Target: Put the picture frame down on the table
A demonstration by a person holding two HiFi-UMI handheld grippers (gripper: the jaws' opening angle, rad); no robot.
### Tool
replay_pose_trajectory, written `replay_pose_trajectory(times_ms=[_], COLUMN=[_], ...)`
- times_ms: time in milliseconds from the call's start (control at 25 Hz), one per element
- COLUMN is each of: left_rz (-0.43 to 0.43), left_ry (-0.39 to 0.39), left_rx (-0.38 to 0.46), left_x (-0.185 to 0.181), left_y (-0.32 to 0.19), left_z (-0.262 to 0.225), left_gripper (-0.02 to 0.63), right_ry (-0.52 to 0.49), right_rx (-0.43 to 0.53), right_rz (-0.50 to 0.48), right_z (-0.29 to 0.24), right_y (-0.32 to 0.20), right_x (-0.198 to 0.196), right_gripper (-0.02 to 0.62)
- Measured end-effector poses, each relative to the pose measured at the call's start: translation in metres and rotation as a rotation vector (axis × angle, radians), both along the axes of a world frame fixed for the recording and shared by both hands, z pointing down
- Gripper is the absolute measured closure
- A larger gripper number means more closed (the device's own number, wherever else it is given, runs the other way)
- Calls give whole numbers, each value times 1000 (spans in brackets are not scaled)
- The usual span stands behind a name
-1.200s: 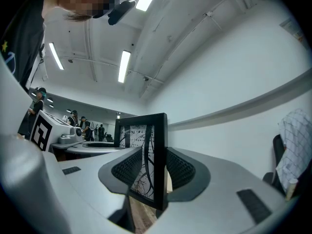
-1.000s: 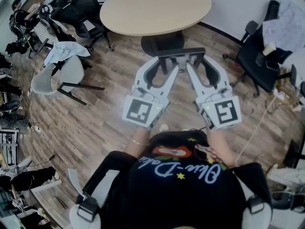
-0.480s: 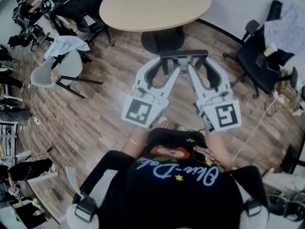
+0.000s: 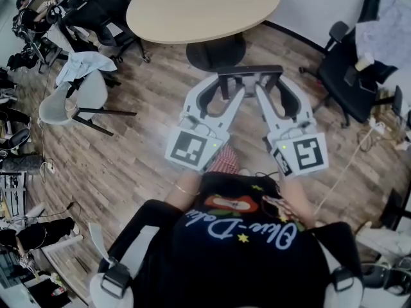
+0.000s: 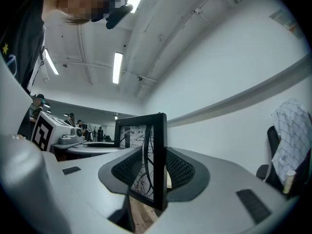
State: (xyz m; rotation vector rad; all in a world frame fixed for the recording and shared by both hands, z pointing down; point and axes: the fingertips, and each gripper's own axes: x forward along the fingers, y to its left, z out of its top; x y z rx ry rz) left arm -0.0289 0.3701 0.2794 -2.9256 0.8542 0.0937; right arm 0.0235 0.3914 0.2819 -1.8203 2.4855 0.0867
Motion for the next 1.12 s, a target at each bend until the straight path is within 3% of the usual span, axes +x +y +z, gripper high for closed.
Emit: replay_pose_trajectory(times_ms=[560, 760, 1120], left_rz=[38, 54, 106], left_ry=[22, 25, 42], left_rx=[9, -2, -21], left_x=[33, 36, 40], left_y=[-86, -117, -168], left_z=[-1, -1, -4], left_gripper=[453, 453, 453], right_ry=[55, 17, 61], right_rx=[13, -1, -16], right_rz=[42, 52, 103], right_z=[0, -4, -7], right_y=[-85, -114, -163], right_x=[35, 34, 39], right_gripper=[454, 454, 454])
